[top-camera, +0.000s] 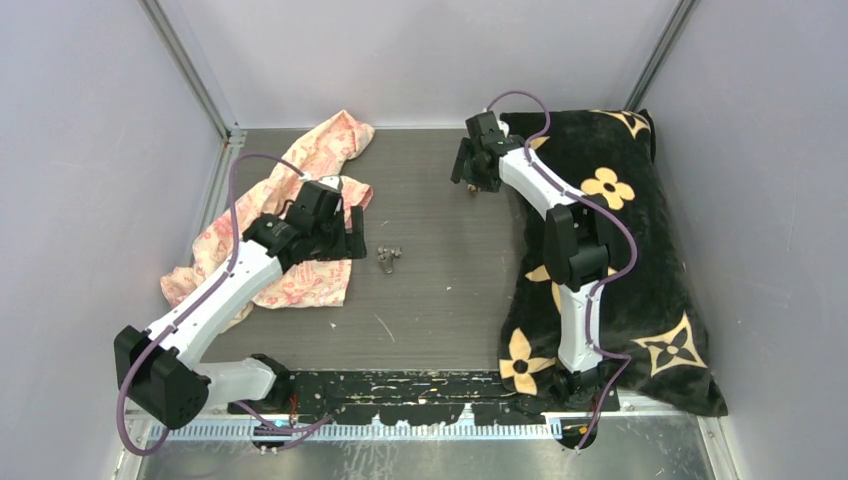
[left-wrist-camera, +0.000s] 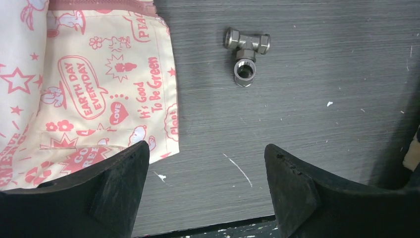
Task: Install the water faucets
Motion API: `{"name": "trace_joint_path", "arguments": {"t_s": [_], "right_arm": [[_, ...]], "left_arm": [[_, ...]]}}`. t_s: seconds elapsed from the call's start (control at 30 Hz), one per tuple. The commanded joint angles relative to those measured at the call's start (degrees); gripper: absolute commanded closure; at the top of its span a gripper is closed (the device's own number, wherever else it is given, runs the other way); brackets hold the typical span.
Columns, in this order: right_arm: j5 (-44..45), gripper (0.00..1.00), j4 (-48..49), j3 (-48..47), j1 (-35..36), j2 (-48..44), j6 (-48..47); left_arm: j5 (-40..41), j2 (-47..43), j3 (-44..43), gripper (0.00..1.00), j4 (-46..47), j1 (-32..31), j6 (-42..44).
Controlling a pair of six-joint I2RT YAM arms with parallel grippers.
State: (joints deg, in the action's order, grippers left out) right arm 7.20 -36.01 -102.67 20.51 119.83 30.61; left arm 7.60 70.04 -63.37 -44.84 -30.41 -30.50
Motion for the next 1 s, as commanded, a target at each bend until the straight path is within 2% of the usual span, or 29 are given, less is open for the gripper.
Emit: {"name": "trace_joint_path", "arguments": {"t_s": [0.0,0.2,0.47,0.63,0.8,0.97], "right_arm": [[0.6,0.29,0.3,-2.1,-0.4,0.2,-2.4],[1.7,0.29,-0.5,-4.8,-1.1,3.8,-2.9],[3.2,0.29,-3.0,-13.4,-2.8,11.0,-7.4],[-1.6,0.31,-3.1,-18.1,-4.3,15.8,-9.7],[-2.6,0.43,-6.1,-23.7,-4.3,20.3,-11.5],[-4.7,0.75,-5.3,-18.4,-3.9,16.3,-8.5]], "left_arm": [[1.3,-3.1,-1.2,0.14,-0.9,1.2,-2.8],[-1.4,-4.0,-0.1,0.13,0.7,1.5,-3.9],[-1.9,-6.7,1.2,0.13,1.4,1.5,-4.0],[-3.1,-7.2,1.7,0.13,1.3,1.5,-3.8],[-3.5,-7.5,2.2,0.14,1.9,1.5,-4.5],[-4.2,-8.0,2.7,0.14,3.2,1.5,-4.7]]}}
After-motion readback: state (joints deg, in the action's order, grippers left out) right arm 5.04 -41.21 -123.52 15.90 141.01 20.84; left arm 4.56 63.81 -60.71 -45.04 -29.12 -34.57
